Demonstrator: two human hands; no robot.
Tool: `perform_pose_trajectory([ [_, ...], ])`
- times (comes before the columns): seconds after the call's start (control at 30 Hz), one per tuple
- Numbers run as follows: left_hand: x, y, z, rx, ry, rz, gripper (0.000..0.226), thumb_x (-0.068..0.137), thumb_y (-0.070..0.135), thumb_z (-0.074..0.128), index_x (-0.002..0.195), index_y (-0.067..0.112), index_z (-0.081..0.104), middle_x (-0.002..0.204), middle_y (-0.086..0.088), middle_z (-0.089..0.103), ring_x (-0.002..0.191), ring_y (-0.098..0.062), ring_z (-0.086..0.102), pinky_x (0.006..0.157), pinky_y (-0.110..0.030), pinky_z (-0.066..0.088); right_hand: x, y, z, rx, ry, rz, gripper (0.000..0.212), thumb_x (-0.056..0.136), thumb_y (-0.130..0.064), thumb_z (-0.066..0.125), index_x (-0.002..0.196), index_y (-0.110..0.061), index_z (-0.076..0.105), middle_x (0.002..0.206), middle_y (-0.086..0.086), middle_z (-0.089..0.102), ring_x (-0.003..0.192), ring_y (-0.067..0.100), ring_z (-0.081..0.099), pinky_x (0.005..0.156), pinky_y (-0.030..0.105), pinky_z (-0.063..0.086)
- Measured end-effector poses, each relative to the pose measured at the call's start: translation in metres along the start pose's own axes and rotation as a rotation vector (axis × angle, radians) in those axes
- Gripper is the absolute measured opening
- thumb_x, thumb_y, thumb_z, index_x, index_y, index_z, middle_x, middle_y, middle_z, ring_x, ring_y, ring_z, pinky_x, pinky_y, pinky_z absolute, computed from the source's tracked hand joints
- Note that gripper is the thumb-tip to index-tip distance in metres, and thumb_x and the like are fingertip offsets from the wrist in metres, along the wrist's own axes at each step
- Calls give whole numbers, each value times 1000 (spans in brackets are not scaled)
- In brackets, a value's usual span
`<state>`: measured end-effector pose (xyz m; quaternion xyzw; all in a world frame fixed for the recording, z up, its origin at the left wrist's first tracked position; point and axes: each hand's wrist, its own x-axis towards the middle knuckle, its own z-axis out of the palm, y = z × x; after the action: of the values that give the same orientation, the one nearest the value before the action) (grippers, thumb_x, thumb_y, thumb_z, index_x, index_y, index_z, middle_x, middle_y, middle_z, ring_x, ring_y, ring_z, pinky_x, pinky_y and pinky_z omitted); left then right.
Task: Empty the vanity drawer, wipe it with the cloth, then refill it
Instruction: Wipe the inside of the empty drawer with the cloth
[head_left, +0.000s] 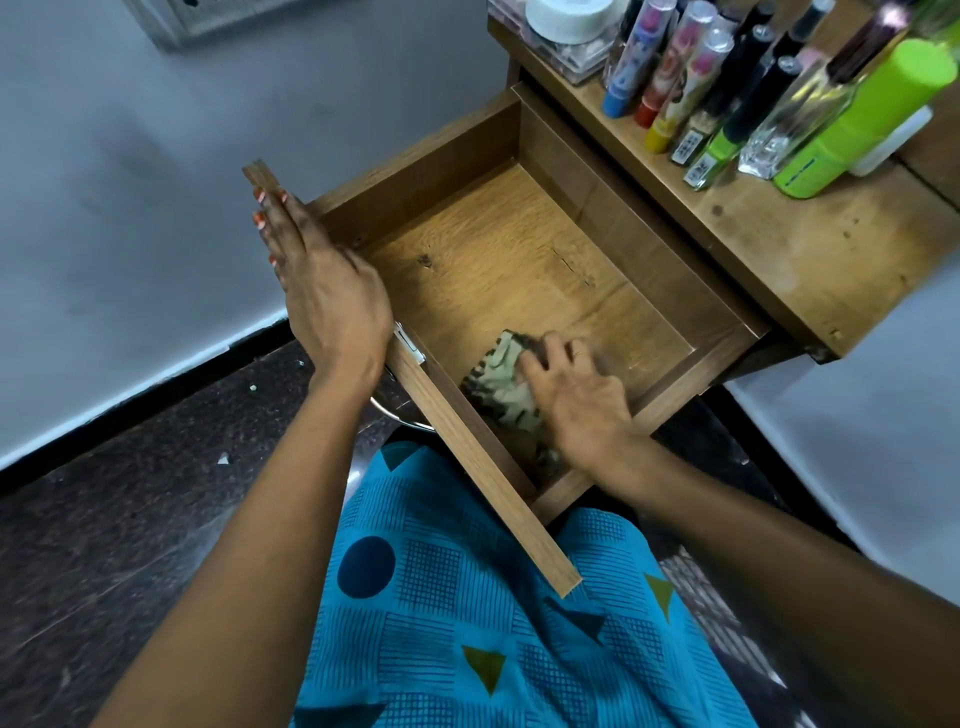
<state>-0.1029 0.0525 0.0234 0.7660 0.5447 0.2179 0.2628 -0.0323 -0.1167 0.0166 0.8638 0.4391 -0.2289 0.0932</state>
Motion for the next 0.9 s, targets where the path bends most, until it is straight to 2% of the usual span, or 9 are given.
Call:
perform_pose_trajectory([
  [0.13, 1, 0, 0, -1, -1, -3, 54, 96, 8, 27, 147, 5, 6, 157, -10, -1, 145, -23, -2, 120, -37, 13, 17, 44, -19, -123, 17, 149, 69, 79, -13, 67, 134, -25, 27, 141, 13, 24, 121, 33, 39, 85, 39, 47],
  [0.23, 1, 0, 0, -10, -6, 1, 54, 96, 8, 27, 146, 5, 6, 157, -11, -1, 145, -24, -2, 120, -36, 11, 25, 68, -28, -116, 30, 212, 58, 84, -10, 62, 131, -22, 31, 137, 16, 27, 106, 38, 53, 79, 43, 49],
  [0.3, 1, 1, 0, -9, 1, -4, 54, 96, 7, 26, 146, 4, 7, 157, -12, -1, 145, -25, -1, 120, -36, 11, 26, 72, -28, -66, 24, 193, 51, 85, -5, 59, 128, -21, 34, 135, 17, 27, 101, 38, 56, 80, 44, 52],
  [0.43, 1, 2, -1, -14, 1, -6, 54, 95, 6, 26, 146, 4, 6, 157, -12, -1, 145, -25, -1, 120, -36, 11, 16, 57, -22, 16, 36, 124, 51, 83, -7, 63, 125, -20, 36, 138, 17, 26, 103, 34, 55, 83, 40, 54],
  [0.53, 1, 2, -1, -13, 4, -4, 55, 95, 5, 26, 146, 4, 6, 157, -12, -1, 145, -26, -1, 120, -35, 11, 3, 28, -16, 68, -31, 66, 64, 78, -7, 68, 129, -23, 33, 142, 17, 21, 109, 32, 51, 88, 39, 53],
  [0.67, 1, 2, -1, -7, 3, -3, 55, 95, 5, 25, 146, 4, 6, 157, -12, -1, 145, -26, -1, 120, -36, 13, -10, -16, -6, 133, -103, -45, 71, 78, 11, 55, 136, -18, 28, 146, 17, 15, 113, 31, 48, 88, 35, 51],
  [0.77, 1, 2, -1, -8, 3, -3, 55, 95, 5, 26, 146, 5, 5, 157, -12, 0, 145, -26, 0, 120, -37, 14, -11, -27, -4, 129, -105, -5, 68, 78, 14, 52, 135, -13, 26, 142, 17, 19, 115, 33, 45, 86, 35, 47],
  [0.9, 1, 1, -2, 0, -2, 4, 55, 96, 7, 27, 146, 5, 5, 157, -11, -1, 145, -25, -1, 120, -35, 12, -14, -22, -4, 96, -87, 27, 67, 77, 16, 52, 133, -14, 28, 141, 17, 18, 111, 32, 47, 77, 33, 48],
])
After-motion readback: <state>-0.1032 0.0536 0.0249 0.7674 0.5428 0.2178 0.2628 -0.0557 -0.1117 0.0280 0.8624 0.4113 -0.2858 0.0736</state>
